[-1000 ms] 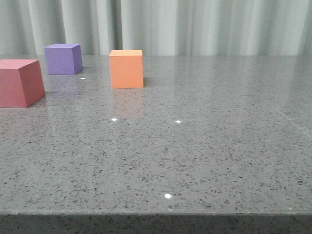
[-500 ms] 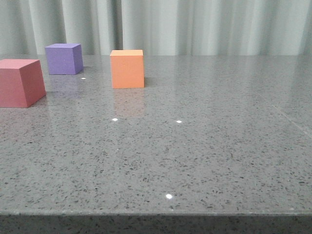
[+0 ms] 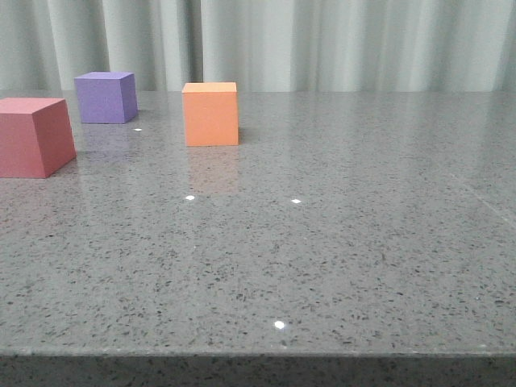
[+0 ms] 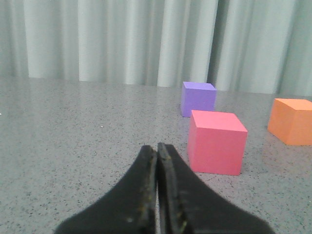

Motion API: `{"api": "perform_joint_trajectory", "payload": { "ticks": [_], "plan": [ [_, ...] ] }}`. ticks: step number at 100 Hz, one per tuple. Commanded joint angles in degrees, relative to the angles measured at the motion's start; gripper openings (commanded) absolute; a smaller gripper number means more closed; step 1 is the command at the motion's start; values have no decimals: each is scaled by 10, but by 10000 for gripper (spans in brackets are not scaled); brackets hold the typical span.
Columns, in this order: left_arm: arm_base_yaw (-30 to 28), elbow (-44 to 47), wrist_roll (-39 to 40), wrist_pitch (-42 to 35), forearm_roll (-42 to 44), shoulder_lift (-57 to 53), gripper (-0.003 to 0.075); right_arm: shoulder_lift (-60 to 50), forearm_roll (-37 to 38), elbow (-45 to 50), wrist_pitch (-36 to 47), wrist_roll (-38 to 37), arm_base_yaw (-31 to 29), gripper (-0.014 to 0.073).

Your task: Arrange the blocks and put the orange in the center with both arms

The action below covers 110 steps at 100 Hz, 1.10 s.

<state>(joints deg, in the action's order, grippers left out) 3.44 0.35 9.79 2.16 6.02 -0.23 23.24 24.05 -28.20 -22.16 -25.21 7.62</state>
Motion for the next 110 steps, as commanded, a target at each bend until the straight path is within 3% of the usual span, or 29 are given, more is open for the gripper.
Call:
{"api": "perform_joint_trajectory", "payload": {
  "ticks": [1,20,58,68,82,110],
  "plan": [
    [3,10,3,-54,-5,-19,-20,2,15,-16,37,2,-4,-68],
    [3,-99,3,8,-27,9,-20,2,15,-16,37,2,-4,-68],
    [3,-466,3,405,-27,253,-20,2,15,-16,37,2,-4,-68],
    [3,-537,3,478,-27,314,-20,2,15,-16,37,2,-4,-68],
    [3,-581,3,504,-27,371,-20,2,15,-16,37,2,-4,-68],
    [3,-581,3,504,-28,409,-4,2,15,-16,37,2,-4,-68]
  ]
}}
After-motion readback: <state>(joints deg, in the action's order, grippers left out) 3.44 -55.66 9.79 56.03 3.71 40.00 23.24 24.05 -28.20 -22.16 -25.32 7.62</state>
